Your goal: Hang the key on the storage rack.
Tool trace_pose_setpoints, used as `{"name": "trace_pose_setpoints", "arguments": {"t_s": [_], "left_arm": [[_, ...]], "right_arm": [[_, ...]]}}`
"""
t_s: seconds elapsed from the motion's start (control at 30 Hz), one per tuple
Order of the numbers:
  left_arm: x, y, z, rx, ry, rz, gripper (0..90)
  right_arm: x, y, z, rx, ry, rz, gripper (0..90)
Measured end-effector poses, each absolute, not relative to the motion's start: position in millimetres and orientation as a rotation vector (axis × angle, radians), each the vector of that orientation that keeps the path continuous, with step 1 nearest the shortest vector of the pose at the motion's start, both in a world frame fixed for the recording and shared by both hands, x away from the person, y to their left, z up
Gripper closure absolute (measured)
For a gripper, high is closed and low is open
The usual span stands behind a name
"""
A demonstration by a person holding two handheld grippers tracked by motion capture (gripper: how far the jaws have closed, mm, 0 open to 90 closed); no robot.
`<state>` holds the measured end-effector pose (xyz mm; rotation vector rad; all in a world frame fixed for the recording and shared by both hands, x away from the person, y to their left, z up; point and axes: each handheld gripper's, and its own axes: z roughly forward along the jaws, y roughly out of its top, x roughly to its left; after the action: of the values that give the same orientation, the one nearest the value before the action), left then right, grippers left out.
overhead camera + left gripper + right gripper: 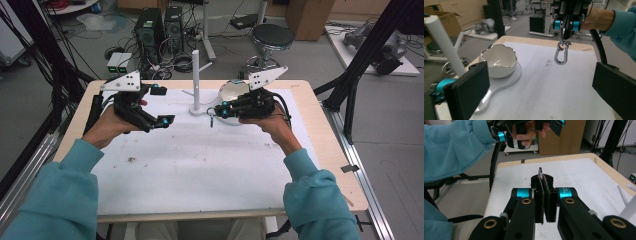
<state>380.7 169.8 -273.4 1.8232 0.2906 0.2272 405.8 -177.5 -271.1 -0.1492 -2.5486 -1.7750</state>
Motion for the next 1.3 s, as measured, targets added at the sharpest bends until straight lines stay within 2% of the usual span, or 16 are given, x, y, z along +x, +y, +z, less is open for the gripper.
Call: {"name": "trace_pose_setpoints", "arguments": {"t_s": [0.27, 0.63, 1.07, 1.3], "left_arm": [[384, 152, -278, 1.843, 0.257, 0.175, 1.8], [387, 138, -280, 1.818, 0.215, 0.083, 12.9], [390, 126, -284, 1.827, 0.153, -0.018, 31.7], [390, 125, -283, 1.824, 0.147, -0.035, 45.3]], "right_arm": [[403, -171, -271, -0.129, -2.544, -1.755, 88.8], [403, -163, -274, -0.112, -2.533, -1.750, 88.8], [401, -158, -275, -0.098, -2.525, -1.737, 88.8], [401, -156, -275, -0.092, -2.520, -1.732, 88.8]]}}
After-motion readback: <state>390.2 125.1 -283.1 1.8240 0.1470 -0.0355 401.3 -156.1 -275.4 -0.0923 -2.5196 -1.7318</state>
